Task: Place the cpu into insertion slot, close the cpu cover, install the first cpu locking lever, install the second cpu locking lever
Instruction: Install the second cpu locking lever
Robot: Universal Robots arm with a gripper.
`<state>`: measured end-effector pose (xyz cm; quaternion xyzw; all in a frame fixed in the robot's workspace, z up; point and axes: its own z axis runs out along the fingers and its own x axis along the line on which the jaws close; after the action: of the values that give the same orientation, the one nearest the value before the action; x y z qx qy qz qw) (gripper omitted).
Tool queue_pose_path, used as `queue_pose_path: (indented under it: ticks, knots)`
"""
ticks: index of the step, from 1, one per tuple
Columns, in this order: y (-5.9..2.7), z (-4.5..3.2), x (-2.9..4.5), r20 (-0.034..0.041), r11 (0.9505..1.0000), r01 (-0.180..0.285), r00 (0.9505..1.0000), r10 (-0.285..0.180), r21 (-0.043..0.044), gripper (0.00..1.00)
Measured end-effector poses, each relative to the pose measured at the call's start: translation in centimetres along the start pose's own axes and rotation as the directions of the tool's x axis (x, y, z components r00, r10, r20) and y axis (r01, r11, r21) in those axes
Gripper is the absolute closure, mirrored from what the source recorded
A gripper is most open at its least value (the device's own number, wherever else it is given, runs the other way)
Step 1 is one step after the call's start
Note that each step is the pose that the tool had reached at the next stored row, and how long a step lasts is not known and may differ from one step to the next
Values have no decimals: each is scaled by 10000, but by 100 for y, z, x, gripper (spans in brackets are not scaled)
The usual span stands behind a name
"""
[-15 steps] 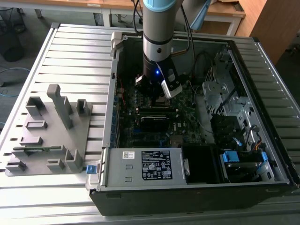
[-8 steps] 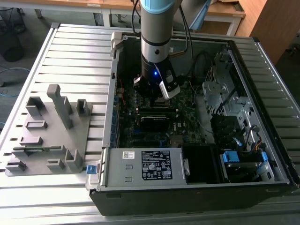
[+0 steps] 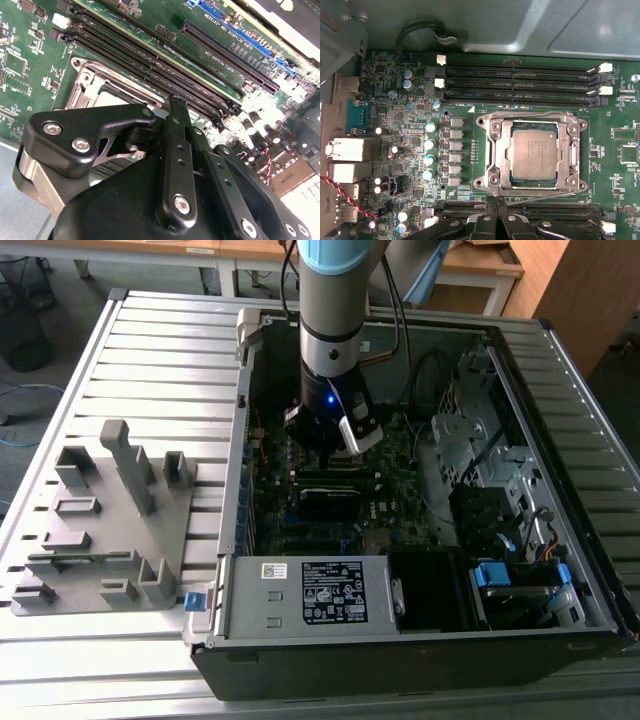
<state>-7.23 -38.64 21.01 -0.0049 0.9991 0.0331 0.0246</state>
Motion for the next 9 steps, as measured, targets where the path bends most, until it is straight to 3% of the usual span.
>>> queue_pose_path:
  ticks: [9]
  knots:
    - [13, 27, 21, 2, 9999, -7, 10000, 7, -155, 89]
